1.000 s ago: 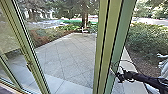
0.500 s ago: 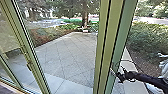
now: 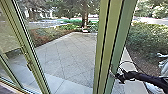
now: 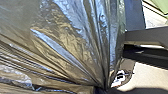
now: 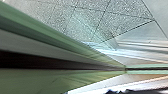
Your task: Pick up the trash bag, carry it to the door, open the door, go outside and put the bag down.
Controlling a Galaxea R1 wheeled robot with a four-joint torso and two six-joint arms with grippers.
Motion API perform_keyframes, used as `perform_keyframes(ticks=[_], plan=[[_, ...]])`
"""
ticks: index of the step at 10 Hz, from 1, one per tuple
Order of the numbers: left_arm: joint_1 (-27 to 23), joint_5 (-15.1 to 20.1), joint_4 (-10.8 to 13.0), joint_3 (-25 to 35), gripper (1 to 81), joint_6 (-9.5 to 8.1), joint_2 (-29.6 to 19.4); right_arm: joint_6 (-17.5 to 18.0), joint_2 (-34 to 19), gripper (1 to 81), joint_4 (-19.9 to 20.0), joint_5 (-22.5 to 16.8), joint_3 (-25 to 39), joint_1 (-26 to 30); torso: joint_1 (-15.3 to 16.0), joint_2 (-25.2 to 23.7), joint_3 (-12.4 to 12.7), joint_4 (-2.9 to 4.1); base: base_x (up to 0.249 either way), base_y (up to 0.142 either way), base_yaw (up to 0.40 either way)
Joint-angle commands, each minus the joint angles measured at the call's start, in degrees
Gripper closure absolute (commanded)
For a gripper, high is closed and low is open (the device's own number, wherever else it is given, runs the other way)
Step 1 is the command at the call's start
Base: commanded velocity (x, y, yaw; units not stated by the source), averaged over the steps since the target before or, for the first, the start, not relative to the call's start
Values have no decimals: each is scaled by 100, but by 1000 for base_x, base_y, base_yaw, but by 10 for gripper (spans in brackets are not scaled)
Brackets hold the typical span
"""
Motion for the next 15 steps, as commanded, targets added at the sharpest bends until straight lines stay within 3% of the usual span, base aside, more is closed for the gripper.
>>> perform_keyframes(ticks=[1,4,6,9,13,15], plan=[[-90,477,-51,33,811,-3,42,238,-107,10,-816,84,-235,1650,0,0,0,0,0,0,0],[-90,477,-33,33,811,-3,60,246,-352,10,-1107,-4,89,1844,5,5,-7,0,0,0,0],[-90,486,-25,33,811,-3,68,238,-677,10,-1203,-57,591,2054,9,9,-11,2,0,0,0],[-90,485,-7,33,811,-3,77,247,-1178,10,-1731,-399,1452,2318,13,11,-13,2,0,0,0],[-90,477,-25,33,811,6,68,229,-1443,10,-2057,-672,1682,2511,19,13,-15,5,0,0,0],[-90,477,-16,33,811,-3,77,238,-1697,10,-2293,-864,2093,2740,19,13,-15,7,0,0,0]])
